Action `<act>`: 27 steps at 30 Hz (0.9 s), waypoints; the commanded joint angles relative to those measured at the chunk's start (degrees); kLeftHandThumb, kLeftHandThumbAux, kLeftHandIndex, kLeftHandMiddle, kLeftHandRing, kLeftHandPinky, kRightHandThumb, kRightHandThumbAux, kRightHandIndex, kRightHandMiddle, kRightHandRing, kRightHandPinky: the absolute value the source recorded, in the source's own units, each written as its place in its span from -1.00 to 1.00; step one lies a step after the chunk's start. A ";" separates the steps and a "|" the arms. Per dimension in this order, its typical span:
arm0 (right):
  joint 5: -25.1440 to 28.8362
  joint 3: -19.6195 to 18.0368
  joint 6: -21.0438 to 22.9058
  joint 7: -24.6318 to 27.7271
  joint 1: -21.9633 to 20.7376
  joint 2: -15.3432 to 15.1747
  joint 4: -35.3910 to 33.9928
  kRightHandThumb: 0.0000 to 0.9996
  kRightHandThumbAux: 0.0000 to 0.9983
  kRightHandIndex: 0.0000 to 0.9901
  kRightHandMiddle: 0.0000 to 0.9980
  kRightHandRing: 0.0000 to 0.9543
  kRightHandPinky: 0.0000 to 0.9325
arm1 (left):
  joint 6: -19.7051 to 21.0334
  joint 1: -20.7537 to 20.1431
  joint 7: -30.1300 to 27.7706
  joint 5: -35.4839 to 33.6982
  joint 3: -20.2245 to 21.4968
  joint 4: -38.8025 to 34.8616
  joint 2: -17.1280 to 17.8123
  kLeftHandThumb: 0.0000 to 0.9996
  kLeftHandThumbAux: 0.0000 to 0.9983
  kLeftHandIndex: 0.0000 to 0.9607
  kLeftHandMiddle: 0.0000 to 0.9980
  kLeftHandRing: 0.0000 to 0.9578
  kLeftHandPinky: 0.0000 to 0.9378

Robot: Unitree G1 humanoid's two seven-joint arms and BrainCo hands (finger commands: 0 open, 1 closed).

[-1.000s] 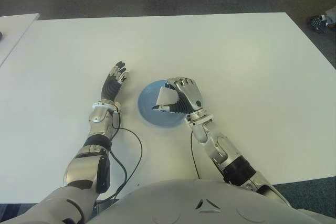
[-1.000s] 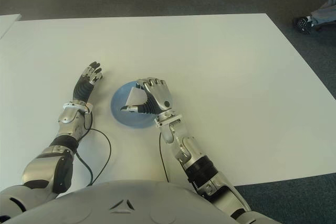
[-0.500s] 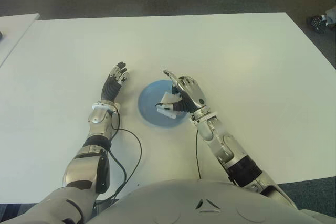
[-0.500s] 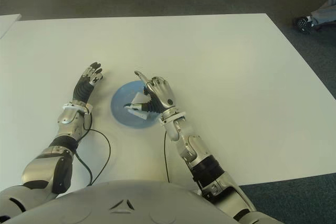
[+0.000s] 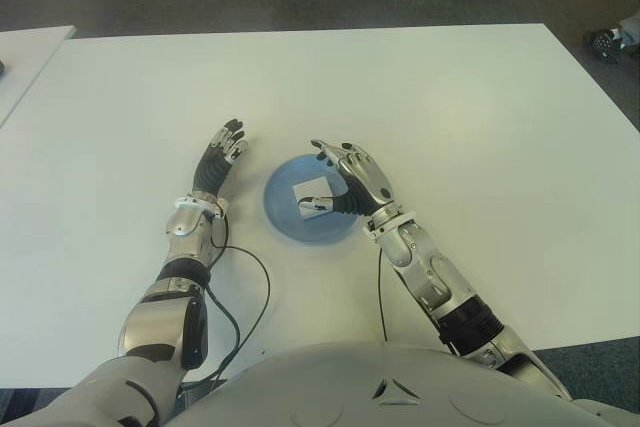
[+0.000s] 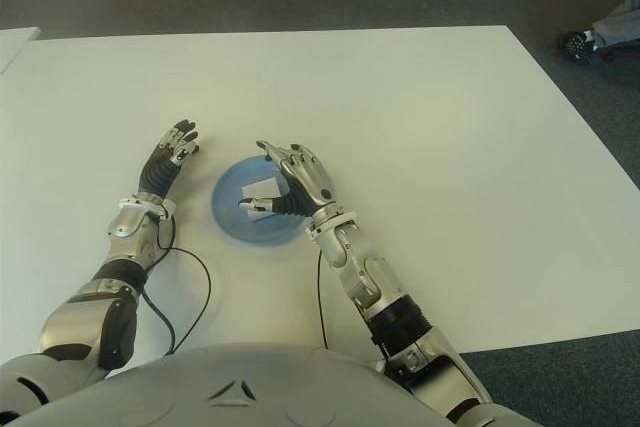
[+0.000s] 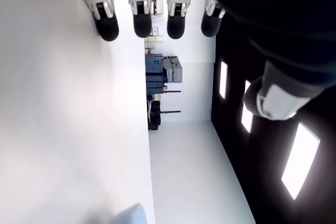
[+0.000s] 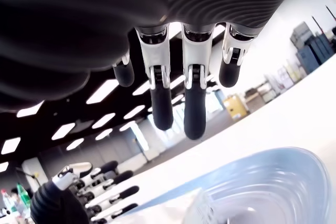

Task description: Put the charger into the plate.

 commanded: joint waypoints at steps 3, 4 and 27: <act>0.19 -0.31 -0.10 1.28 -0.35 -0.64 0.18 -0.79 -0.44 -1.00 -1.00 -1.00 -1.00 | 2.78 3.25 -1.92 0.29 -0.17 3.32 -0.77 -1.00 0.02 -0.90 -0.82 -0.80 -0.72; 0.14 -0.31 -0.03 1.48 -0.41 -0.72 0.17 -0.80 -0.44 -1.00 -1.00 -1.00 -1.00 | 2.83 3.26 -2.08 0.26 -0.14 3.38 -0.75 -1.00 0.02 -0.89 -0.80 -0.79 -0.71; 5.24 -6.53 0.80 -8.65 -0.62 5.49 5.75 -0.98 -0.03 -1.00 -1.00 -1.00 -1.00 | 4.14 3.25 -1.98 0.61 -0.28 3.94 -0.64 -0.97 0.08 -0.82 -0.71 -0.67 -0.59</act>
